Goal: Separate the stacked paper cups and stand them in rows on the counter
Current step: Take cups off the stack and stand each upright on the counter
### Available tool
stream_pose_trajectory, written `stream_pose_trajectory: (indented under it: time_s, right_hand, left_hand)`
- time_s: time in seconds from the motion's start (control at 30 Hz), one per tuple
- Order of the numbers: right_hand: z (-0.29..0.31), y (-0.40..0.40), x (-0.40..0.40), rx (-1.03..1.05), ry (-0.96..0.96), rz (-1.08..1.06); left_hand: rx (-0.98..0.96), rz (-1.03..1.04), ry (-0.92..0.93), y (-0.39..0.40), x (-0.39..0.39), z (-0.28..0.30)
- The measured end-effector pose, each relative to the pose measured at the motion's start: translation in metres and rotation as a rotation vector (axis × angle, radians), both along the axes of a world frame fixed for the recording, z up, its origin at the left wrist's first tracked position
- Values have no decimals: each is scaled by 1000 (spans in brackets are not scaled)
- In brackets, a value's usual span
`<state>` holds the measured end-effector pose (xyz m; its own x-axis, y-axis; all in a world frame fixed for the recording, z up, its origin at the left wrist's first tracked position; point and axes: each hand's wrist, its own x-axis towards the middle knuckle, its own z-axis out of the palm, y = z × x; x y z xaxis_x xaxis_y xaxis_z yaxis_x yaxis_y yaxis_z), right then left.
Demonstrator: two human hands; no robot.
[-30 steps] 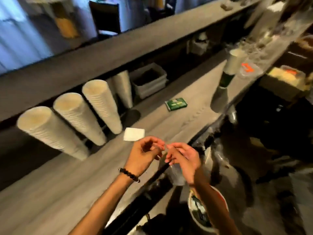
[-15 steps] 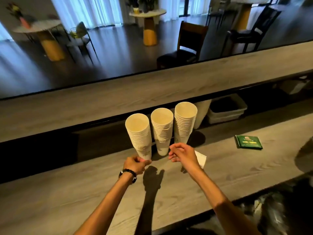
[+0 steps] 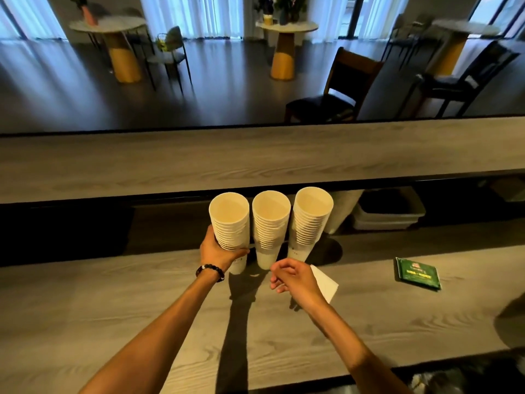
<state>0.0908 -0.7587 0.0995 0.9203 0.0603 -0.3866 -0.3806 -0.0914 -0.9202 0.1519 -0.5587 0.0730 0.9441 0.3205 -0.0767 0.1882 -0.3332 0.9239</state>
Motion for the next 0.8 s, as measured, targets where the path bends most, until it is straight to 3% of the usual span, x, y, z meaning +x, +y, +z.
stream_pose_trajectory:
  time_s: [0.37,0.6,0.7,0.8]
  right_hand:
    - [-11,24,3,0,-12,111]
    - [20,96,12,-52,-270,313]
    - [44,137,22,-102,-453,360]
    - [73,179,34,-87,-502,538]
  left_hand:
    - [39,39,-92,23,-13,19]
    - [45,8,-157,90,-57,88]
    - [-32,46,-175,135,-79,121]
    - [-167,113,-206,179,-97,139]
